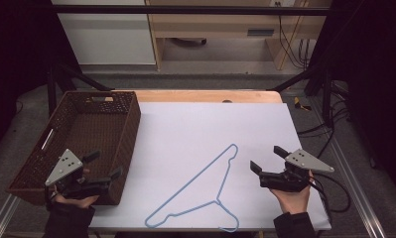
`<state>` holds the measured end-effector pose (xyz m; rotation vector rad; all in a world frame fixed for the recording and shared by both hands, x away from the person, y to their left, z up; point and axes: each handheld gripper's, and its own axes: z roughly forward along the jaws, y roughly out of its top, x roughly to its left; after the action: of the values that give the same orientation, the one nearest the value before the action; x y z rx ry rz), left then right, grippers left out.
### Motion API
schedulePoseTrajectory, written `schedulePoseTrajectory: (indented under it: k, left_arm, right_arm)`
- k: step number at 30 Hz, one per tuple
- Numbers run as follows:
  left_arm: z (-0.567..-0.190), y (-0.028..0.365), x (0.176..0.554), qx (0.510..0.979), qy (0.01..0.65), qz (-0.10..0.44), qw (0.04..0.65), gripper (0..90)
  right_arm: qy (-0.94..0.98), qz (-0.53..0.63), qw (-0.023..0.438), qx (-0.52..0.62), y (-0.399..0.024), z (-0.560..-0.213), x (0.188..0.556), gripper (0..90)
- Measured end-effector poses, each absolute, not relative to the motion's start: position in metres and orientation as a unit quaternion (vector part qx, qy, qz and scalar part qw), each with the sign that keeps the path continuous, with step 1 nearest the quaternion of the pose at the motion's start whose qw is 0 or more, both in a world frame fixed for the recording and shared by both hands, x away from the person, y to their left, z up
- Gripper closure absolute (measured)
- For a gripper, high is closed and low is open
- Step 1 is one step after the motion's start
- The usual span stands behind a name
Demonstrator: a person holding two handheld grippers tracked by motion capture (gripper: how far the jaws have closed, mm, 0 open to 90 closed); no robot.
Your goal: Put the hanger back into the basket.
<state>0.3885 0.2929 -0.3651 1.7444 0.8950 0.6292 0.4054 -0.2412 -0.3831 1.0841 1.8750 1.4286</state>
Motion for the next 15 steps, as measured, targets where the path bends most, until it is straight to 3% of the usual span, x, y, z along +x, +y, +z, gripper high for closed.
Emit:
schedulePoseTrajectory:
  k: [15]
  left_arm:
    - [-0.364, 0.283, 0.384, 0.734, 0.359, 0.254, 0.518, 8.4]
  right_arm:
    - [0.728, 0.504, 0.243, 0.397, -0.23, -0.388, 0.409, 7.0]
